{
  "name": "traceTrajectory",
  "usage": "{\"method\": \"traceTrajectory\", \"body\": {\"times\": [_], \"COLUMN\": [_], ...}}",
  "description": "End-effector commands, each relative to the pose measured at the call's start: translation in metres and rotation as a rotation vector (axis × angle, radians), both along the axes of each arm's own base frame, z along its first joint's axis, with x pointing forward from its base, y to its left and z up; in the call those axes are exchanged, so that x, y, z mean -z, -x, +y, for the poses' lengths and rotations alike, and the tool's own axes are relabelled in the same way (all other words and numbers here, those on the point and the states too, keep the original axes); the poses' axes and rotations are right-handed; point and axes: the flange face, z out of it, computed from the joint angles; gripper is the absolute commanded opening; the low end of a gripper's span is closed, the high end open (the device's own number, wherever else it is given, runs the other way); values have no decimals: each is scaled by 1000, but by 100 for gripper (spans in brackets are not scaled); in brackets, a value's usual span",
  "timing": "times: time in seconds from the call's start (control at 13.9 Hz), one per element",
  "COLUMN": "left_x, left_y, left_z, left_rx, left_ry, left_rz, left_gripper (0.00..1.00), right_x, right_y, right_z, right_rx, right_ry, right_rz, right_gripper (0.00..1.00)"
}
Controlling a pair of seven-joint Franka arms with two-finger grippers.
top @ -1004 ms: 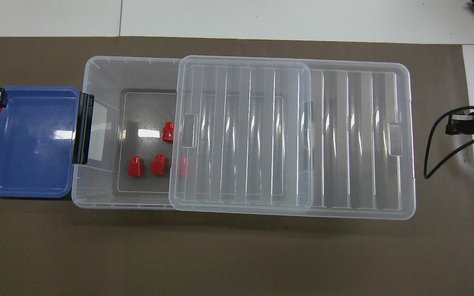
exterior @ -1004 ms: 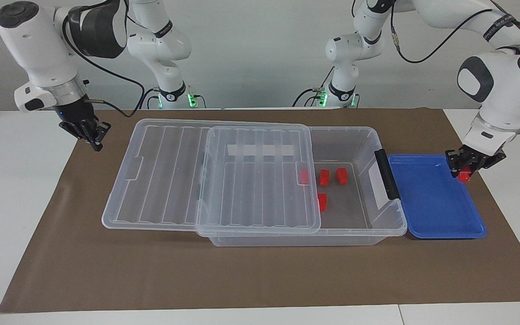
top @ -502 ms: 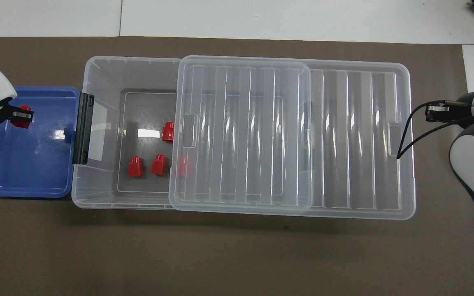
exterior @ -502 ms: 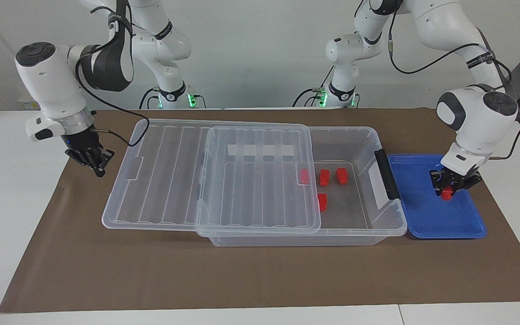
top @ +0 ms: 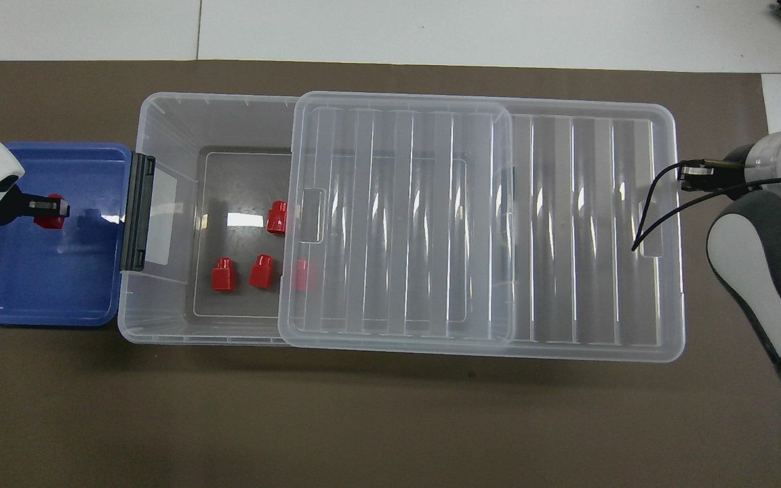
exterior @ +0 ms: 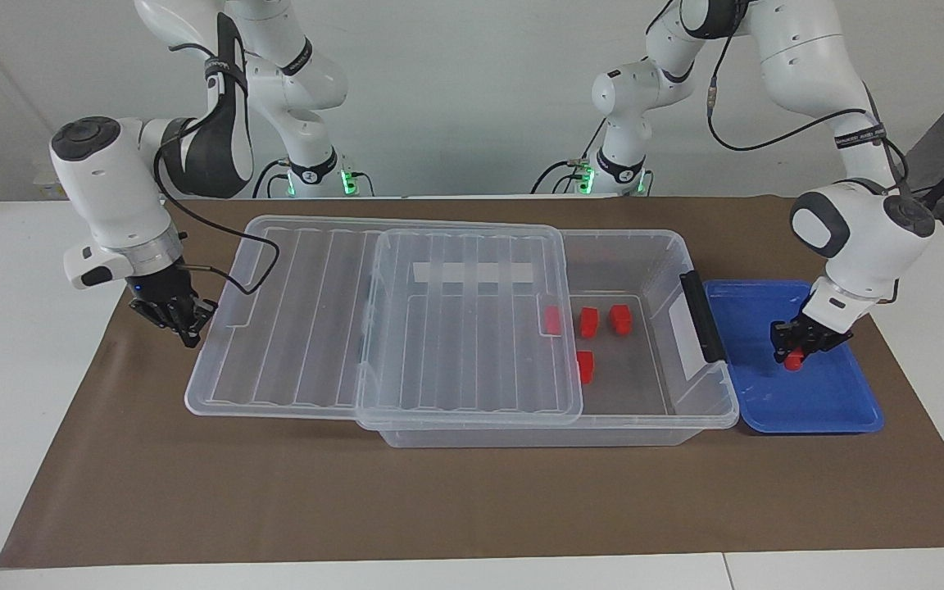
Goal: Place red block in blue tray from box
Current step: 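Lift the red block with the left gripper and carry it over the tray, then slide the lid closed with the right gripper while the left gripper holds the block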
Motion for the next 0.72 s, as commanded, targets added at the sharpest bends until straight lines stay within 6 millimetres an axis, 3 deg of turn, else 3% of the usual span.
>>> {"method": "traceTrajectory", "body": {"times": [0.0,0.29,0.43,0.65], "left_x": [4,10,20,33], "left_y": [6,5,10,15], "left_z": [1,-13,-2,-5], "left_rx": [1,5,-7,-11], "left_ry": [14,9,7,2], "left_rz": [-13,-38,-39,-55], "left_gripper": [0,0,0,0], "right_x": [-2,-1,-1,0], "right_y": [-3,-3,-3,0], "right_z": [10,32,52,77], "right_rx": [-38,-121,-180,-220], "right_ry": [-5,-2,-3,-18], "right_rz": [-13,-3,-1,15], "right_gripper": [0,0,0,0]}}
